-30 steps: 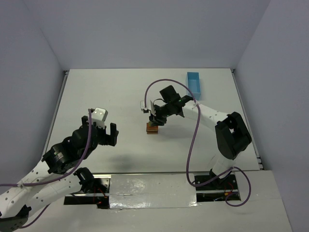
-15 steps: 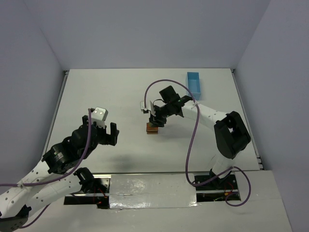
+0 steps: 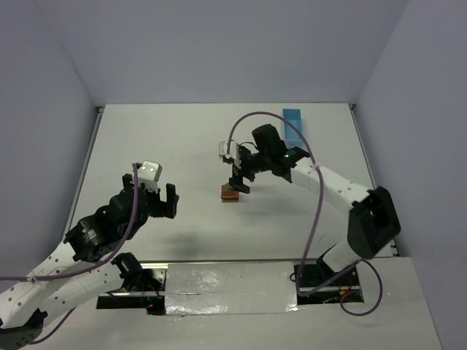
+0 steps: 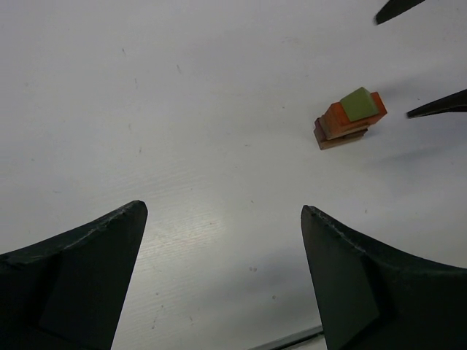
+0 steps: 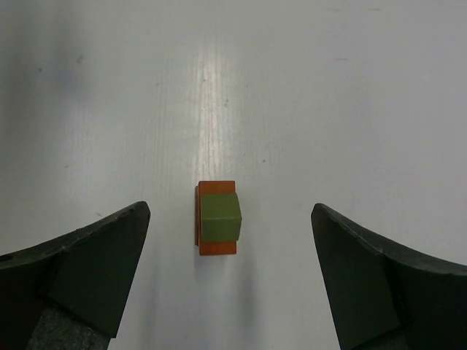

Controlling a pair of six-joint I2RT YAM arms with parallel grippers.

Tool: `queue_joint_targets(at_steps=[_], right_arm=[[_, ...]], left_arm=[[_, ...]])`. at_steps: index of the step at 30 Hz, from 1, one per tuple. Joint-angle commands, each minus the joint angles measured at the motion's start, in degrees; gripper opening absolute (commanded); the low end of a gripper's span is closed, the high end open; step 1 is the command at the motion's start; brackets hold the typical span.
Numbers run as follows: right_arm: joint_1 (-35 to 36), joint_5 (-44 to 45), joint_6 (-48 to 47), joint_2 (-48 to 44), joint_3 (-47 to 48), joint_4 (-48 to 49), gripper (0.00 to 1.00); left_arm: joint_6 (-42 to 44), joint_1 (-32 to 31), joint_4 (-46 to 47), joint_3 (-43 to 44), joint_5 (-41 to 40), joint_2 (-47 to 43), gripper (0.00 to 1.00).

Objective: Build the wood block tower

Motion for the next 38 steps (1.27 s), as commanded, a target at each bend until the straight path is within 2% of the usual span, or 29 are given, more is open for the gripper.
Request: queue_joint_targets(at_steps=[1, 2, 3, 4, 5, 6, 7, 8, 12, 15, 19, 23, 26, 38], right_arm=[[-0.5, 5.2, 13.6, -13.2, -4.1, 12.6, 1.0], [-0.4, 8.9, 18.8, -19.8, -5.9, 15.4, 1.0], [-0.2, 13.9, 32.3, -22.9, -8.7, 19.7, 1.0], [-0.3, 24.5, 38.7, -25.6, -8.9, 19.0, 1.0], [-0.3, 29.5, 43.5, -30.1, -8.6, 16.4, 1.0], [-0.2, 34.4, 49.9, -32.1, -6.7, 8.0, 1.0], [-0.2, 40.6, 54.0, -34.4, -6.6, 4.4, 1.0], [-0.3, 52.3, 57.7, -40.6, -9.0, 2.2, 1.0], [-0.4, 63.2, 64.7, -56.5, -13.3, -9.1, 1.0], [-0.4, 65.3, 65.5, -64.1, -13.3, -16.2, 1.0], [-0.4, 66.4, 67.6, -66.9, -12.4, -21.9, 1.0], [-0.4, 64.7, 68.3, -67.6, -13.8, -21.9, 1.0], [-0.4, 64.7, 68.6, -67.4, -14.9, -20.9, 1.0], [-0.4, 65.7, 69.3, -66.4, -16.0, -20.8, 1.0]], left_arm=[[-2.2, 0.4, 0.5, 0.4, -5.4, 1.0, 0.99], [-4.1, 1.6, -0.1, 0.9, -6.5, 1.8, 0.99], [-5.4, 2.7, -0.5, 1.2, -8.9, 2.2, 0.99], [-8.0, 4.0, -1.0, 1.7, -9.7, 2.5, 1.0], [-8.8, 7.9, -1.4, 2.4, -9.9, 2.8, 0.99], [-8.9, 10.1, -0.9, 2.5, -9.6, 2.5, 1.0], [-8.4, 11.9, -0.3, 2.3, -8.0, 2.0, 1.0], [-8.0, 15.0, 0.3, 2.1, -7.4, 1.1, 1.0], [-6.8, 16.9, -2.6, 3.9, -11.0, 1.0, 0.99], [-5.5, 16.9, -4.1, 5.4, -13.9, 1.0, 0.99], [-5.0, 17.0, -3.2, 3.6, -16.4, -1.9, 0.99], [-4.4, 17.1, -0.9, 1.1, -12.9, -5.4, 0.99], [-4.4, 17.1, -1.2, 0.7, -13.4, -6.2, 1.0], [-3.7, 17.1, -0.6, 0.5, -11.7, -5.2, 0.99]])
